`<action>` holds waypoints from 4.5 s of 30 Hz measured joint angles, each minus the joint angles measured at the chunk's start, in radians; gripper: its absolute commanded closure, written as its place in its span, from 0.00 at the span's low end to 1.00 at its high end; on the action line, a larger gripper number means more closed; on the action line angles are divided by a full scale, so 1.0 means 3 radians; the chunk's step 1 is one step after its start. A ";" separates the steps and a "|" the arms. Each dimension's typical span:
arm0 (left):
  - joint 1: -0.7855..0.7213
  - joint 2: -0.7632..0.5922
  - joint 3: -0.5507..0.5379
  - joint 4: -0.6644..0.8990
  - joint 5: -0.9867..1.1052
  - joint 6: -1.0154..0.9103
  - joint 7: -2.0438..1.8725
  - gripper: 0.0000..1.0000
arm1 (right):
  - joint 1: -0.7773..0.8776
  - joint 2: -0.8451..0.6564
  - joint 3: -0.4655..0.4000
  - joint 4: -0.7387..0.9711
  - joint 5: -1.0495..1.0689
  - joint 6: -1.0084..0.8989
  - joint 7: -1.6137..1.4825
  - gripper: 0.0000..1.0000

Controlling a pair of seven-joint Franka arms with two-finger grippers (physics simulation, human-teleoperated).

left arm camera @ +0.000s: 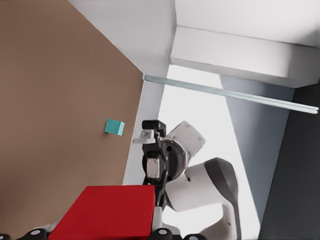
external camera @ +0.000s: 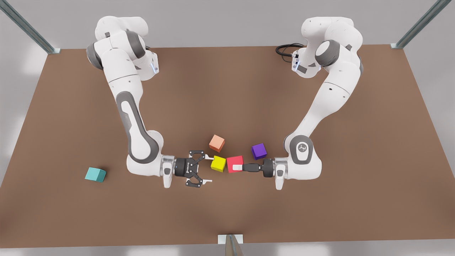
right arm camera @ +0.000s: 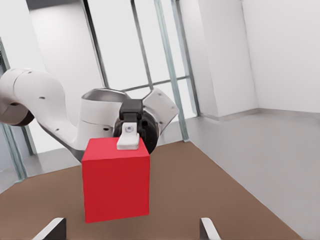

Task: Pick up red wooden cube and pass to hand red wooden cube and place in blue wooden cube

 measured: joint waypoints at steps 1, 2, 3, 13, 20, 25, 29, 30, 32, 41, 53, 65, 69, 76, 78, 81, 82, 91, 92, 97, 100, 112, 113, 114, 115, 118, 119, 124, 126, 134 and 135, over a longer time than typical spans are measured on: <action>0.0001 0.0000 0.0000 -0.0001 -0.0001 -0.0002 0.0031 0.34 | 0.0008 0.0000 0.0009 -0.0007 0.0001 0.0017 -0.0043 0.01; 0.0001 0.0000 -0.0001 0.0000 -0.0002 -0.0005 0.0060 0.34 | 0.0016 0.0000 0.0013 -0.0020 0.0003 0.0031 -0.0083 0.01; 0.0002 0.0000 -0.0001 -0.0001 -0.0003 -0.0006 0.0087 0.34 | 0.0018 0.0000 0.0036 -0.0031 0.0003 0.0043 -0.0121 0.01; -0.0002 0.0000 -0.0001 -0.0002 -0.0012 -0.0046 0.0283 0.34 | 0.0055 0.0000 0.0199 -0.0066 0.0044 0.0095 -0.0414 0.01; -0.0004 0.0005 -0.0001 -0.0002 -0.0014 -0.0056 0.0371 0.34 | 0.0085 0.0002 0.0247 -0.0035 0.0059 0.0128 -0.0540 0.01; -0.0001 0.0003 -0.0001 -0.0004 -0.0017 -0.0062 0.0415 0.34 | 0.0099 0.0007 0.0253 -0.0028 0.0062 0.0156 -0.0602 0.01; 0.0013 0.0000 -0.0001 -0.0020 -0.0018 -0.0074 0.0442 0.33 | 0.0100 0.0071 0.0252 0.0039 0.0062 0.0186 -0.0639 0.01; 0.0012 0.0000 -0.0001 -0.0021 -0.0018 -0.0075 0.0448 0.33 | 0.0105 0.0090 0.0252 0.0059 0.0063 0.0197 -0.0647 0.01; 0.0011 0.0000 -0.0001 -0.0022 -0.0018 -0.0078 0.0459 0.33 | 0.0115 0.0110 0.0254 0.0078 0.0063 0.0215 -0.0661 0.01; 0.0009 0.0001 -0.0001 -0.0025 -0.0019 -0.0080 0.0498 0.33 | 0.0182 0.0129 0.0279 0.0094 0.0103 0.0265 -0.0707 0.01; 0.0012 0.0004 -0.0001 -0.0043 -0.0021 -0.0083 0.0533 0.33 | 0.0292 0.0270 0.0364 0.0273 0.0114 0.0412 -0.0730 0.01; 0.0023 0.0004 -0.0001 -0.0070 -0.0021 -0.0083 0.0556 0.33 | 0.0333 0.0318 0.0362 0.0371 0.0091 0.0509 -0.0689 0.42; 0.0023 0.0005 -0.0001 -0.0072 -0.0024 -0.0084 0.0563 0.31 | 0.0327 0.0317 0.0362 0.0366 0.0093 0.0520 -0.0679 0.41; 0.0024 0.0005 -0.0001 -0.0074 -0.0053 -0.0095 0.0603 0.00 | 0.0318 0.0309 0.0361 0.0365 0.0095 0.0526 -0.0667 0.41; 0.0054 0.0002 -0.0001 -0.0079 -0.0051 -0.0110 0.0608 0.00 | 0.0285 0.0303 0.0358 0.0352 0.0092 0.0521 -0.0664 0.41; 0.0160 0.0000 0.0001 -0.0086 -0.0042 -0.0187 0.0613 0.00 | 0.0166 0.0287 0.0350 0.0314 0.0076 0.0501 -0.0661 0.41; 0.0225 0.0000 0.0002 -0.0093 -0.0038 -0.0233 0.0615 0.00 | 0.0113 0.0284 0.0348 0.0308 0.0067 0.0485 -0.0660 0.41; 0.0663 -0.0833 0.0012 0.0126 0.2965 -0.1429 0.0137 0.00 | -0.1038 -0.0250 0.0327 -0.0291 -0.1206 -0.0095 -0.0501 0.41; 0.0678 -0.0909 0.0006 0.0131 0.3411 -0.1647 0.0031 0.00 | -0.1133 -0.0358 0.0279 -0.0388 -0.1576 -0.0190 -0.0417 0.41; 0.0153 -0.2033 0.1095 -0.0692 0.4223 -0.2265 -0.0305 0.00 | -0.1231 -0.0729 -0.0041 -0.0490 -0.3671 -0.0540 0.0298 0.40; -0.0087 -0.2544 0.1620 -0.0969 0.4116 -0.2297 -0.0387 0.00 | -0.1225 -0.0748 -0.0242 -0.0489 -0.4727 -0.0557 0.0810 0.40; -0.0063 -0.2428 0.1685 -0.0970 0.3875 -0.2486 -0.0600 0.00 | -0.1216 -0.0601 -0.0698 -0.0718 -0.5672 0.0163 0.2275 0.40; -0.0061 -0.2426 0.1685 -0.0972 0.3872 -0.2492 -0.0612 0.00 | -0.1222 -0.0598 -0.0697 -0.0757 -0.5656 0.0232 0.2364 0.40; -0.0060 -0.2421 0.1685 -0.0973 0.3869 -0.2498 -0.0622 0.00 | -0.1229 -0.0595 -0.0697 -0.0786 -0.5643 0.0294 0.2447 0.40; -0.0056 -0.2418 0.1685 -0.0973 0.3867 -0.2503 -0.0632 0.00 | -0.1232 -0.0595 -0.0697 -0.0814 -0.5634 0.0349 0.2526 0.40; -0.0050 -0.2395 0.1685 -0.0973 0.3865 -0.2511 -0.0659 0.00 | -0.1241 -0.0594 -0.0704 -0.0923 -0.5617 0.0490 0.2736 0.39; -0.0048 -0.2391 0.1685 -0.0972 0.3868 -0.2514 -0.0667 0.00 | -0.1246 -0.0594 -0.0706 -0.0961 -0.5613 0.0530 0.2798 0.39; -0.0023 -0.2370 0.1686 -0.0934 0.3875 -0.2520 -0.0703 0.00 | -0.1259 -0.0577 -0.0712 -0.1094 -0.5604 0.0703 0.3058 0.39; -0.0023 -0.2370 0.1685 -0.0929 0.3870 -0.2522 -0.0717 0.00 | -0.1283 -0.0547 -0.0716 -0.1111 -0.5603 0.0758 0.3142 0.39; -0.0022 -0.2369 0.1685 -0.0927 0.3851 -0.2577 -0.0761 0.00 | -0.1295 -0.0533 -0.0717 -0.1115 -0.5621 0.0868 0.3424 0.00; -0.0022 -0.2369 0.1685 -0.0927 0.3849 -0.2582 -0.0765 0.00 | -0.1292 -0.0535 -0.0717 -0.1114 -0.5622 0.0874 0.3452 0.00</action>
